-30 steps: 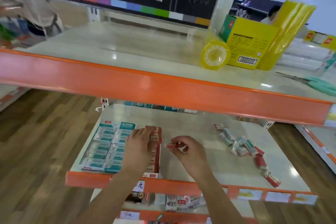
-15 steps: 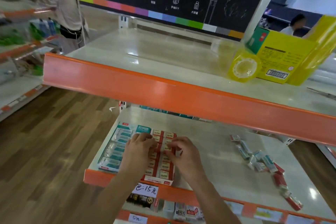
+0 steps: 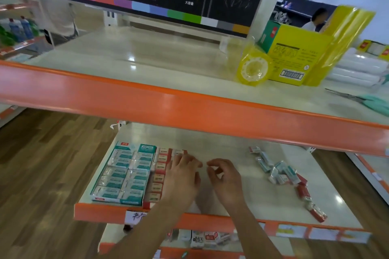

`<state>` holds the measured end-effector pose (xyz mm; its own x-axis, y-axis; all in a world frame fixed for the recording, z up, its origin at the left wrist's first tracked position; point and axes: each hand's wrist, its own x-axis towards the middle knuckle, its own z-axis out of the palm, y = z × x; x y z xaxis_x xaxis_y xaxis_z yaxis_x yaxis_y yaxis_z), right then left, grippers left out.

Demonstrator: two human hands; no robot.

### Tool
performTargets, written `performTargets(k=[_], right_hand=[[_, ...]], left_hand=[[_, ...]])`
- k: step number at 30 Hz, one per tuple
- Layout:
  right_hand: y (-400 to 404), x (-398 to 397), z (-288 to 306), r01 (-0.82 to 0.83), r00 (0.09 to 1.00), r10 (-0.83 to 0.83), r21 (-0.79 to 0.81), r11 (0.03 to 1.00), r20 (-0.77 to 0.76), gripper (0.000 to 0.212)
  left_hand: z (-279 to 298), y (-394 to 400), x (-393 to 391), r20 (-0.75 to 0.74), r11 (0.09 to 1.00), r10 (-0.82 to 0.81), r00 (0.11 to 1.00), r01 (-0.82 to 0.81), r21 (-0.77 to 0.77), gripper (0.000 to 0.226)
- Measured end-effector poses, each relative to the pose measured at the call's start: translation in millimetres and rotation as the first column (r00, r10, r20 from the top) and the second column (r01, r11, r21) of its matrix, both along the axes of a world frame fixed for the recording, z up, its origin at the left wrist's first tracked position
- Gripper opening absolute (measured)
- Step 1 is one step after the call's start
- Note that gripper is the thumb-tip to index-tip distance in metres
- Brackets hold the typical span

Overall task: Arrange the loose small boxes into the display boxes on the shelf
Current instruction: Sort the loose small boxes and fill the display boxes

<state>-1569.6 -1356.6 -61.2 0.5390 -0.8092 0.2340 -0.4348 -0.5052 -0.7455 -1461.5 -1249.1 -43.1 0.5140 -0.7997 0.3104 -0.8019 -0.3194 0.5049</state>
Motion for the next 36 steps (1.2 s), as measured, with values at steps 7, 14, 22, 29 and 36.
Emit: performTargets(k=[7,14,22,29,36], right_hand=[[-33.1,-51.5,-7.0,0.169,0.983,-0.163,0.063,0.984,-0.089,0.018],[-62.6,-111.6,-12.4,0.344,0.92,-0.345,-0.039,0.938,-0.185,0.036],[-85.2,-146.9,-8.9,0.233,0.929,-0.299,-0.283,0.93,-0.216,0.03],[-75.8,-146.5,-16.0,0.384,0.919,-0.386,-0.043,0.922,-0.081,0.047],[-74.8,-148.2,-17.6,0.335,0.936,-0.328,0.031,0.942,-0.126,0.069]], left_hand=[[-16.9,-46.6,-47.4,-0.047,0.987,-0.152,0.987,0.154,0.041,0.031],[-35.7,-93.8,-83.6,-0.07,0.951,-0.258,0.964,0.266,0.16,0.04],[-26.0,-148.2,-136.8,0.011,0.849,-0.473,0.881,0.453,0.271,0.05],[-25.3,-147.9,-137.7,0.056,0.873,-0.434,0.899,0.404,0.275,0.056],[-42.6,-111.7,-108.0,-0.023,0.942,-0.321,0.947,0.322,0.097,0.046]])
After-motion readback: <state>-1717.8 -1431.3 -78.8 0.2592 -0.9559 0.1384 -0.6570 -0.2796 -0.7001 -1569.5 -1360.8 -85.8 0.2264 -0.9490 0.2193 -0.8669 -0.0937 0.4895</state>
